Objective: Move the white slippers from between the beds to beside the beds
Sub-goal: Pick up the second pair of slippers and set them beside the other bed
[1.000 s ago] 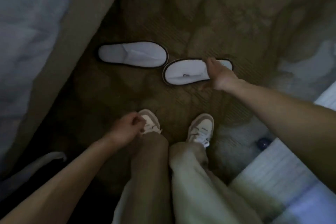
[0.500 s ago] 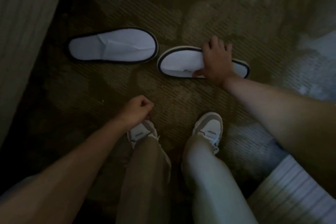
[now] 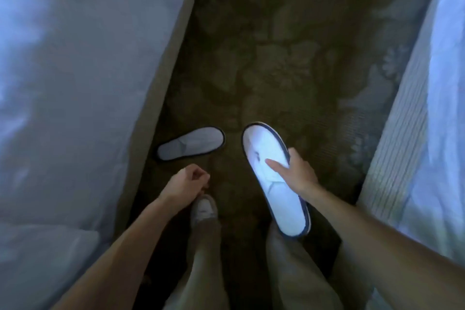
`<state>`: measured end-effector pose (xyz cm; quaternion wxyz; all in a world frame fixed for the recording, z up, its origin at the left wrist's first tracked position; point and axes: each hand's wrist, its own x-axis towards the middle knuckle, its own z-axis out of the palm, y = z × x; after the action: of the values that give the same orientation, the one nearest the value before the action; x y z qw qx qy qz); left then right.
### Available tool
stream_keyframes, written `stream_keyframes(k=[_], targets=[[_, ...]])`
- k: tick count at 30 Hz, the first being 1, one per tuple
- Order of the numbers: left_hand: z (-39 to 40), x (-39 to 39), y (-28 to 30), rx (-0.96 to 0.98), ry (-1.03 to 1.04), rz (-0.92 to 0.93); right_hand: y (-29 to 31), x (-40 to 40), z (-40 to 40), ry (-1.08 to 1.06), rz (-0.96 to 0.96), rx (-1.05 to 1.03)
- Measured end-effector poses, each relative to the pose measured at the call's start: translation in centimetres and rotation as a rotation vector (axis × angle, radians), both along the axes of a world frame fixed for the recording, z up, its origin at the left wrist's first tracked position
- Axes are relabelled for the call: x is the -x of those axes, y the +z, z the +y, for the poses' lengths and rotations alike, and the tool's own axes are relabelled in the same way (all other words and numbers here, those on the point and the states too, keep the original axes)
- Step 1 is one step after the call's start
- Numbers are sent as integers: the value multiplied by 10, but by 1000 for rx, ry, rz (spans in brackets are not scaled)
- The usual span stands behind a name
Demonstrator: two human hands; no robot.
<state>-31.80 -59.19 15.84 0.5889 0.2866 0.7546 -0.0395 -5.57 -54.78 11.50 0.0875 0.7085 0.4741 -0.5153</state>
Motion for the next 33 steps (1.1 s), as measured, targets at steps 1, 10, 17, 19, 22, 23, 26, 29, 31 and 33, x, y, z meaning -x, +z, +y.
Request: stream_keyframes(k=[1,10,17,19,22,23,26,29,31,33], targets=[[5,12,9,-40,6,16,11,1,-4,-49,7,-4],[33,86,-17,-16,-301,117,39,32,-50,-605,-10,35],[51,89,-93,-89,-604,147,-23,112,-123,-1108,174,61],[50,83,-130,-89,-629,192,-54,129,-149,-1206,202,86],[47,78,-197,-100,-693,279,-106,148,-190,-1318,203,76],[47,75,-220,-104,-715,317,-122,150,-203,-1354,203,71],[42,72,-271,-111,-755,427,-162,153,-236,-1448,205,33],[35,72,-303,-151,-761,519,-193,156,-262,-1559,271,-3],[29,78,-314,-216,-779,573,-205,161,-270,-1622,330,-26],[25,81,-318,-273,-752,639,-211,163,-271,-1656,333,-20]])
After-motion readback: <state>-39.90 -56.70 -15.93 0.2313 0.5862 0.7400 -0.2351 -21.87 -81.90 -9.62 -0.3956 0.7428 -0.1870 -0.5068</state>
